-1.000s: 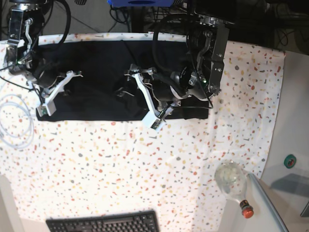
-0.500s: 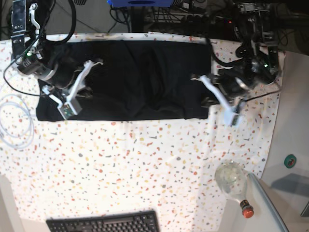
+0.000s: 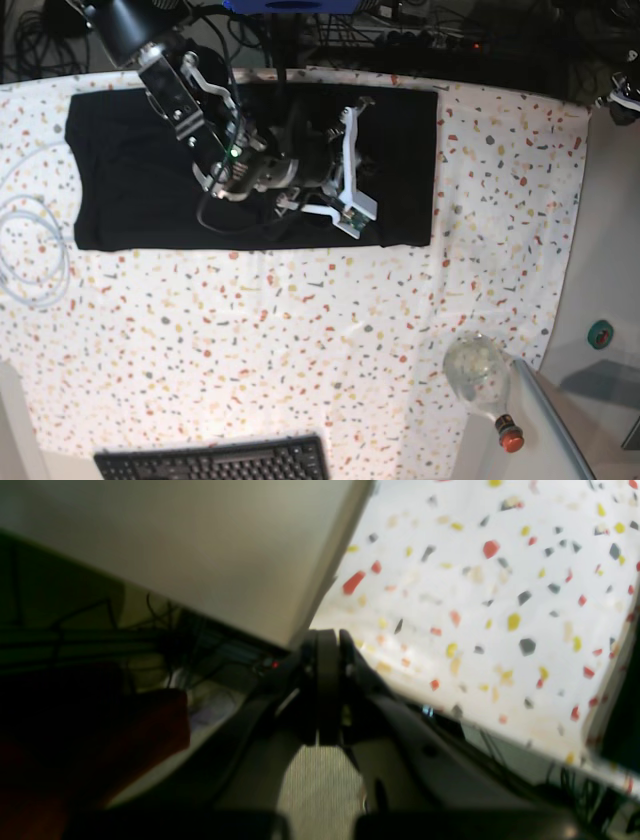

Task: Layout the t-shirt on the table in an organized manner, then fold the t-shirt properly
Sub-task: 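Fold the left-held end over toward the right gripper, then smooth the folded black shirt flat with the right gripper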

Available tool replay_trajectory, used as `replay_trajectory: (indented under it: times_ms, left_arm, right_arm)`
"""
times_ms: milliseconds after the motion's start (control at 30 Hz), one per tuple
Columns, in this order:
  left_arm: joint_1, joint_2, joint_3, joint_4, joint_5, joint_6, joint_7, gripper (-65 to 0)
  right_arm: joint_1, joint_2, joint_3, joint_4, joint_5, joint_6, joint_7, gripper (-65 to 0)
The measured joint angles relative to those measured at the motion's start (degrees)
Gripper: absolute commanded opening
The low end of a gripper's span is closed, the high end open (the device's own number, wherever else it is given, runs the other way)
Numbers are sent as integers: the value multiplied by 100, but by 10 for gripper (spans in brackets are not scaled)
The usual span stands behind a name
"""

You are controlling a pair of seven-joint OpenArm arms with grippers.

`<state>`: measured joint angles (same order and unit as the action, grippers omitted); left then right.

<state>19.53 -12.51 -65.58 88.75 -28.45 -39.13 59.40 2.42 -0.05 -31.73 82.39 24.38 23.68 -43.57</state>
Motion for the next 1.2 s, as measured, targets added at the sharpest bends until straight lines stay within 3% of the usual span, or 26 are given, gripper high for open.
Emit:
replay_trajectory:
  times_ms: [133,300,467,700,867,967,1033,1100,1133,1200]
  left_arm:
    - [66,68,-127,-37,11,-37,17,-650]
    - [166,61,-133,-42,7,-35,11,-650]
    - [160,70,-129,-44,11,-37,0,-650]
    - [122,76,-96,-44,-28,-37,0,-650]
    - [48,46,-105,-55,28,-37,-2,-650]
    - [85,-105,-116,-57,4,-39,-9,-650]
    - [90,-278,-131,-133,46,-39,-7,-650]
    - [87,-459,-144,-229,72,-39,-4,-650]
    - [74,-520,-140,-249,59,-39,-13,-650]
    - [44,-619,-131,-317,7,-39,-24,-650]
  right_arm:
    - [577,-210,13,-905,-146,-70,-17,-650]
    - [1056,-343,-9,-1812,-44,-31,483,-650]
    - [1099,-142,997,-2262,-125,-70,562,-650]
    - [1038,52,1578,-2203,-61,-68,540,-650]
    - [0,457,1650,-74,-125,-103,48,-650]
    - [-839,492,1631,1224,-103,-997,85,-650]
    - [-1224,498,1558,1604,-50,-1744,74,-650]
    - [-1530,479,1556,1764,-83,-2197,42,-650]
    - [-1641,485,1565,1816,-85,-2221,48,-602]
    - [-1860,498,1587,1947,-85,-2223,61,-446]
